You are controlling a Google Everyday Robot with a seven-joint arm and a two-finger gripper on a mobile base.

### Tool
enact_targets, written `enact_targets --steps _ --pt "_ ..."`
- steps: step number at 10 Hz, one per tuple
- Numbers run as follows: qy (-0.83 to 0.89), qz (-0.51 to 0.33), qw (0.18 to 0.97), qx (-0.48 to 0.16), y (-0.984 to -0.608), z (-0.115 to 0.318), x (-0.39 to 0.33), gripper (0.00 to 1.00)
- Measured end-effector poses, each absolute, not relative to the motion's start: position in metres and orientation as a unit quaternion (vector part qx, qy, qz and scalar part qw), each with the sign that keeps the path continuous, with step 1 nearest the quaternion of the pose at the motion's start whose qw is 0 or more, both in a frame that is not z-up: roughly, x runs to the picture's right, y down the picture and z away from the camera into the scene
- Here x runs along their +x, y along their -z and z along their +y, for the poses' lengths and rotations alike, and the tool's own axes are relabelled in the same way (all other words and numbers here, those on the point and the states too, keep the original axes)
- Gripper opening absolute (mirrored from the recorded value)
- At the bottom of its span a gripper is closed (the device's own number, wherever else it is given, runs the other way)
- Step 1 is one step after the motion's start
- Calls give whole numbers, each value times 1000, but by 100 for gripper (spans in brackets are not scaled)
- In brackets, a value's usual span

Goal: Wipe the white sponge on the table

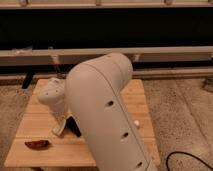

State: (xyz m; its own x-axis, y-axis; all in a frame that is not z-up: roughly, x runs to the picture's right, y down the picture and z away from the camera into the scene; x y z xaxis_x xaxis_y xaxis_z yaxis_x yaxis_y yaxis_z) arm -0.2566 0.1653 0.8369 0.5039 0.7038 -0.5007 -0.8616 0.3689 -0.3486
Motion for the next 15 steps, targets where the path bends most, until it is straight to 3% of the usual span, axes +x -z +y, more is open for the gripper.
enact_targets --steps 8,12,15 --pt "-480 132 819 -287 -840 160 -257 22" --pt "-481 132 819 -284 -841 159 -254 1" --pt "-484 131 818 -281 -843 157 -248 1"
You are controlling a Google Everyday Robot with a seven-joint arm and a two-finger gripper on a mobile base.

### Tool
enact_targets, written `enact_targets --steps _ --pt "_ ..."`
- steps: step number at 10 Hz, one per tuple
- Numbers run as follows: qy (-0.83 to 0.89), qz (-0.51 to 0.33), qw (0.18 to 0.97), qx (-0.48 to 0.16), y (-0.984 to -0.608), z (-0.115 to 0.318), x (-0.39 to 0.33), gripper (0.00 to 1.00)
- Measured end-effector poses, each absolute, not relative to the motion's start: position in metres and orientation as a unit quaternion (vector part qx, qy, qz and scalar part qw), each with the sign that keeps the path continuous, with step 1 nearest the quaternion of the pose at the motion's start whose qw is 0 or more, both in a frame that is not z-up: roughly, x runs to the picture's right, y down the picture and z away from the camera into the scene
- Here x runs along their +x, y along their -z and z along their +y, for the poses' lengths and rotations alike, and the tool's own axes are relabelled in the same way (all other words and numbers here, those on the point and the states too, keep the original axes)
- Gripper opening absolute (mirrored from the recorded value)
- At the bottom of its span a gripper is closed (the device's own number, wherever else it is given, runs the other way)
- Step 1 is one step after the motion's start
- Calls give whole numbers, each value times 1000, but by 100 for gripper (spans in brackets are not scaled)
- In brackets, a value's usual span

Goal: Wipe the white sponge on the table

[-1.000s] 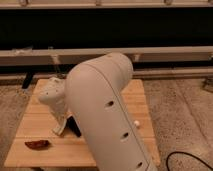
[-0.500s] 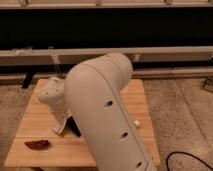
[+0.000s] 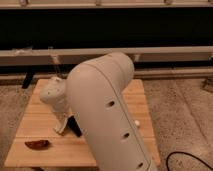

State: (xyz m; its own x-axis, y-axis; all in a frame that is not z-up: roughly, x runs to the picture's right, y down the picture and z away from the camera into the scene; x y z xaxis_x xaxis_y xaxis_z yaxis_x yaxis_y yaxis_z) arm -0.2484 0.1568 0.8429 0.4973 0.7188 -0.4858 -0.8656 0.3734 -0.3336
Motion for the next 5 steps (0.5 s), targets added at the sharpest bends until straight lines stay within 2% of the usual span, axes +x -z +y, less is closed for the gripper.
enact_targets --steps 5 --pt "-488 130 818 -277 -845 153 -245 1"
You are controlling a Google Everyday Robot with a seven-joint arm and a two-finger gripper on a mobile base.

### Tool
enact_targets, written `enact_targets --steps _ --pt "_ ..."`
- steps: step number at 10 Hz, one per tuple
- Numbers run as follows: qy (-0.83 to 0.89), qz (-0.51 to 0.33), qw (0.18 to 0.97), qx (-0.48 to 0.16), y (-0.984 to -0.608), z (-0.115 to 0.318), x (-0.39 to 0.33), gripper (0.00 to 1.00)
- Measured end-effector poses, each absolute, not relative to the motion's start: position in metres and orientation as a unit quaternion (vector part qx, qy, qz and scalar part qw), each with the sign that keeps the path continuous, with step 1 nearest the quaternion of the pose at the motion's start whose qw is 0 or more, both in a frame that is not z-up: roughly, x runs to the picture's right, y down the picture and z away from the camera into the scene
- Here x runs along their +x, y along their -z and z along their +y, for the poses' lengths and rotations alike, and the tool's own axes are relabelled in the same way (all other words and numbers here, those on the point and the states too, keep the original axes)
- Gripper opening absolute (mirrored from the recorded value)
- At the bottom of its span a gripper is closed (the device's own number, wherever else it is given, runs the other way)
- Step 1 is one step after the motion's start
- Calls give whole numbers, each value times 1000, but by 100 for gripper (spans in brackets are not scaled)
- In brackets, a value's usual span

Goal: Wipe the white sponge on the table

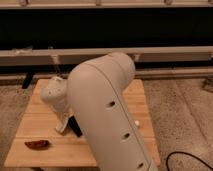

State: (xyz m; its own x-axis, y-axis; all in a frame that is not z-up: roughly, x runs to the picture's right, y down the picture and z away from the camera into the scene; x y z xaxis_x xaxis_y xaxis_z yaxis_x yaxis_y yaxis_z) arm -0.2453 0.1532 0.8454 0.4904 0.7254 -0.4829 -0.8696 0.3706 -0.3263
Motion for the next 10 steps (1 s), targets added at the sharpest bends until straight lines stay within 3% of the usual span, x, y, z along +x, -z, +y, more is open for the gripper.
enact_targets --steps 10 --pt "-489 128 819 -271 -848 147 -238 1"
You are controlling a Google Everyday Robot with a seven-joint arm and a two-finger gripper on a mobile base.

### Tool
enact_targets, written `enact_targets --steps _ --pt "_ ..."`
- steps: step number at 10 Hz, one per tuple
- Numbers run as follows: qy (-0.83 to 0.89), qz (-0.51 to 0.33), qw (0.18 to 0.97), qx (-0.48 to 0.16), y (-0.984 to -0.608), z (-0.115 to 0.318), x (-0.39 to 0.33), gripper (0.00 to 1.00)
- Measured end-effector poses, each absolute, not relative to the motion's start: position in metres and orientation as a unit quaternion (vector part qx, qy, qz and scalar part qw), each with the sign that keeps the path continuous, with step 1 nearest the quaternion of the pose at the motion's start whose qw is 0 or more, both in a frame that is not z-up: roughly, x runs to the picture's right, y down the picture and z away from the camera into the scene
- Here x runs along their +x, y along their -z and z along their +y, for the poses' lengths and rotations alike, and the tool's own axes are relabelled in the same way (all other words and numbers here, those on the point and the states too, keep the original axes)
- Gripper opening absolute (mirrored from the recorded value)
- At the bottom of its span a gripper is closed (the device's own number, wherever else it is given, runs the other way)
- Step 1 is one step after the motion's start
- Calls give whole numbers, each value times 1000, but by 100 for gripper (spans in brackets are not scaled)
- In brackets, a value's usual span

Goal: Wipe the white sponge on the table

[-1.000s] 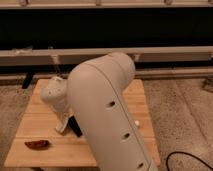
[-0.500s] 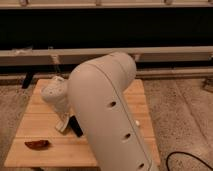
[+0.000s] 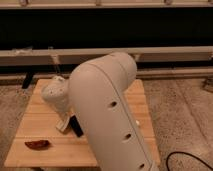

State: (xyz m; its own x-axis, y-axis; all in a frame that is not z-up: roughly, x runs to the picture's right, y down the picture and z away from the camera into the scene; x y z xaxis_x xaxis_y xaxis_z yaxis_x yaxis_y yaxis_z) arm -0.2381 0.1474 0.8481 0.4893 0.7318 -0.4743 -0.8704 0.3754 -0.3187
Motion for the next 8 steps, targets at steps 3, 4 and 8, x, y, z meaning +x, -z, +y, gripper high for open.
enact_targets --steps 3,4,8 --pt "-489 128 820 -269 -849 147 -235 11" --pt "-488 128 820 -269 -849 147 -235 20" --pt "-486 128 823 -267 -850 145 -233 41"
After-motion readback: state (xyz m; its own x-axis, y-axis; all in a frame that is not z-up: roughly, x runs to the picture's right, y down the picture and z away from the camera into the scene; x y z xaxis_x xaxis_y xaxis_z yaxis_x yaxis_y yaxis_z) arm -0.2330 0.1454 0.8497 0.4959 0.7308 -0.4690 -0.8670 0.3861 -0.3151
